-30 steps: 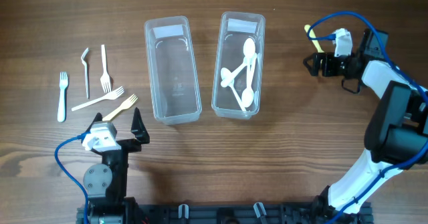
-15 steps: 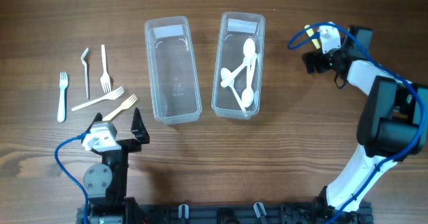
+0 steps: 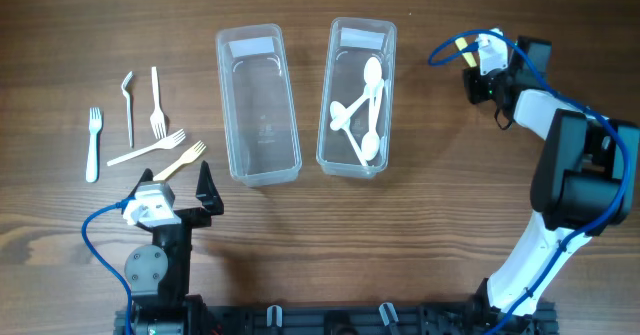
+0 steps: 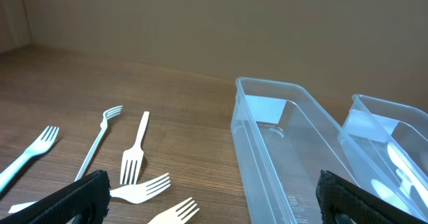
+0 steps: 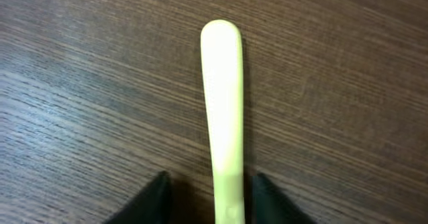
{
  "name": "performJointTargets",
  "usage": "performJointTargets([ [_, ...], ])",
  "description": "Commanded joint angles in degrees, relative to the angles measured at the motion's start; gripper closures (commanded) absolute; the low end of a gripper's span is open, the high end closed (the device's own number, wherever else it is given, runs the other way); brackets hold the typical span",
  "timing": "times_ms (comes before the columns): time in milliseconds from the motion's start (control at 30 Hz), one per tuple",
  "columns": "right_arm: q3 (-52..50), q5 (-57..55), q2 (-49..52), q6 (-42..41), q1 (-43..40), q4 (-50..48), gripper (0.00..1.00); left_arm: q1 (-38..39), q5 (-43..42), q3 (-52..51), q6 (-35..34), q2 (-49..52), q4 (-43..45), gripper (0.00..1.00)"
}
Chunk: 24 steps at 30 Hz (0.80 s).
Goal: Pack container
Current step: 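Reach the right gripper to the yellow spoon and grasp its handle, then carry the yellow spoon into the right container and release it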
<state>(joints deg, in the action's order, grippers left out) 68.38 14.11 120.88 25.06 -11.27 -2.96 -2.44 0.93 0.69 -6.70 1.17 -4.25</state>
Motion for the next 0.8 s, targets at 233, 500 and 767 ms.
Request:
performJointTargets([
  [233,-0.9,-2.0,-1.0,-12.7,0.0,2.3,0.96,-0.3,-0.5,-0.3,0.1,-0.2,0.2,0.00],
  [500,-0.9,4.4,-34.9,-26.1,7.9,2.9,0.96,-0.3,-0.5,-0.3,0.1,-0.2,0.2,0.00],
  [767,-1.0,3.9,-35.6,-37.2,24.3,10.5,0.96,-0.3,-0.5,-0.3,0.1,-0.2,0.2,0.00],
])
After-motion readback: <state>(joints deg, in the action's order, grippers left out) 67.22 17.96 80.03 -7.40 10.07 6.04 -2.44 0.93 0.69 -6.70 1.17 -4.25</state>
